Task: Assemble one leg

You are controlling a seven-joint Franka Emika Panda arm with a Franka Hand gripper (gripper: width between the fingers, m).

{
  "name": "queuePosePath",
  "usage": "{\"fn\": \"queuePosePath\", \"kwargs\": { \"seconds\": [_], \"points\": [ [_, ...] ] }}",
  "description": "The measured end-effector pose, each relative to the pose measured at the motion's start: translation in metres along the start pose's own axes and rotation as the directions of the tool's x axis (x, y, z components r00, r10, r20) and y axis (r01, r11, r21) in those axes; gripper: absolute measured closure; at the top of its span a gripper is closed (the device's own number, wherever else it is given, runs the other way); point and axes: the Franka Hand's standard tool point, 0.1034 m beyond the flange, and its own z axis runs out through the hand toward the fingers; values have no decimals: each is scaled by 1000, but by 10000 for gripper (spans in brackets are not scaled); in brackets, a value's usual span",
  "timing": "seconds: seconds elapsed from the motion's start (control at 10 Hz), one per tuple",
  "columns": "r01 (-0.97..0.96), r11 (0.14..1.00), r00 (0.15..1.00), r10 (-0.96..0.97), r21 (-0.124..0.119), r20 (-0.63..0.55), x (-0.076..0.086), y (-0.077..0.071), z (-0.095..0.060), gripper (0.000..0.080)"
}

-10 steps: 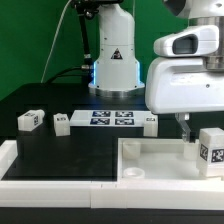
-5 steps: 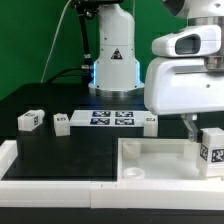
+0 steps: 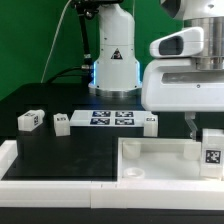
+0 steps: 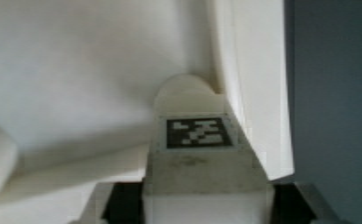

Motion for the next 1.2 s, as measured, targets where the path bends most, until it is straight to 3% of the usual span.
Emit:
{"fn": "queuePosePath", "kwargs": {
  "seconds": [0.1, 0.3, 0.5, 0.8, 1.0, 1.1, 1.2],
  "points": [
    [-134, 991, 991, 134, 4, 0, 0, 0, 0, 509],
    [-510, 860, 860, 510, 5, 5, -1, 1, 1, 509],
    [-687, 727, 727, 687, 3, 4, -2, 0, 1, 508],
    [-776, 630, 630, 776, 5, 15, -3, -2, 1, 508],
    [-684, 730, 730, 684, 9, 14, -3, -3, 1, 225],
    [-625, 780, 780, 625, 2, 16, -3, -3, 0, 225],
    [-486, 874, 874, 486, 5, 12, -2, -3, -1, 164]
  ]
}}
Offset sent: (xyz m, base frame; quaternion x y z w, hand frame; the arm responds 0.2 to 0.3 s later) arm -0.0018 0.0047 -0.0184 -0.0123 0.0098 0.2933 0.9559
